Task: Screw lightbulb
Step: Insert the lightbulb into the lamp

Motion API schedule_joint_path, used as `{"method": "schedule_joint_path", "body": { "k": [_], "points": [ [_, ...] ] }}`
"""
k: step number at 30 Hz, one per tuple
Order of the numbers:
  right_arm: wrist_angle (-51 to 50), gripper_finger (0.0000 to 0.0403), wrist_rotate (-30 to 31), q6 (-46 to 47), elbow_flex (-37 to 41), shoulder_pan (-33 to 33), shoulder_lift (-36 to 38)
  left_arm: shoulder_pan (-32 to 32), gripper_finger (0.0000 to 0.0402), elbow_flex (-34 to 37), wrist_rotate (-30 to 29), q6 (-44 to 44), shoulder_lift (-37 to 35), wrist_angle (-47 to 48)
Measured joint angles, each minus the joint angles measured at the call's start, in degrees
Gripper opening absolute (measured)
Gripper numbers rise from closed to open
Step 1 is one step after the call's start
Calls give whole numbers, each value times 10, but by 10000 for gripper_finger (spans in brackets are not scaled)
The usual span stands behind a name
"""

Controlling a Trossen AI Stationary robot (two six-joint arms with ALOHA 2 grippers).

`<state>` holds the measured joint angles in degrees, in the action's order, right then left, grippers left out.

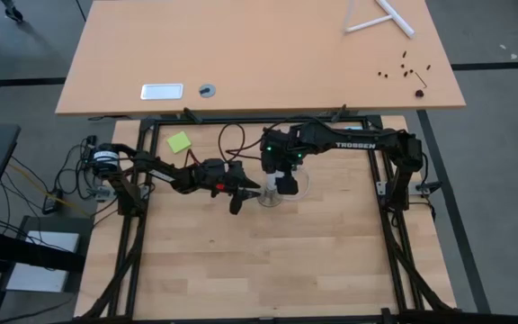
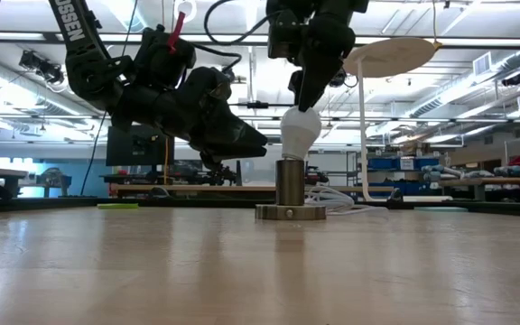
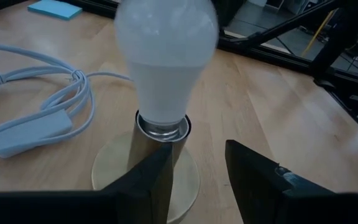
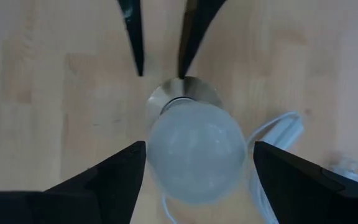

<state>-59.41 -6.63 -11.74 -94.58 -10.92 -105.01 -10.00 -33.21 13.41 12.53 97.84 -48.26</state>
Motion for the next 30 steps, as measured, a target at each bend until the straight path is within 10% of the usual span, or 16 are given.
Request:
{"method": "schedule_joint_path", "body": {
  "k": [19, 30],
  "points": [
    [-27, 273, 81, -7, -94, 25, 0, -4, 153, 0, 2, 4, 0, -23],
    [-99, 354, 79, 36, -105, 14, 0, -4, 153, 0, 2, 12, 0, -25]
  ]
}}
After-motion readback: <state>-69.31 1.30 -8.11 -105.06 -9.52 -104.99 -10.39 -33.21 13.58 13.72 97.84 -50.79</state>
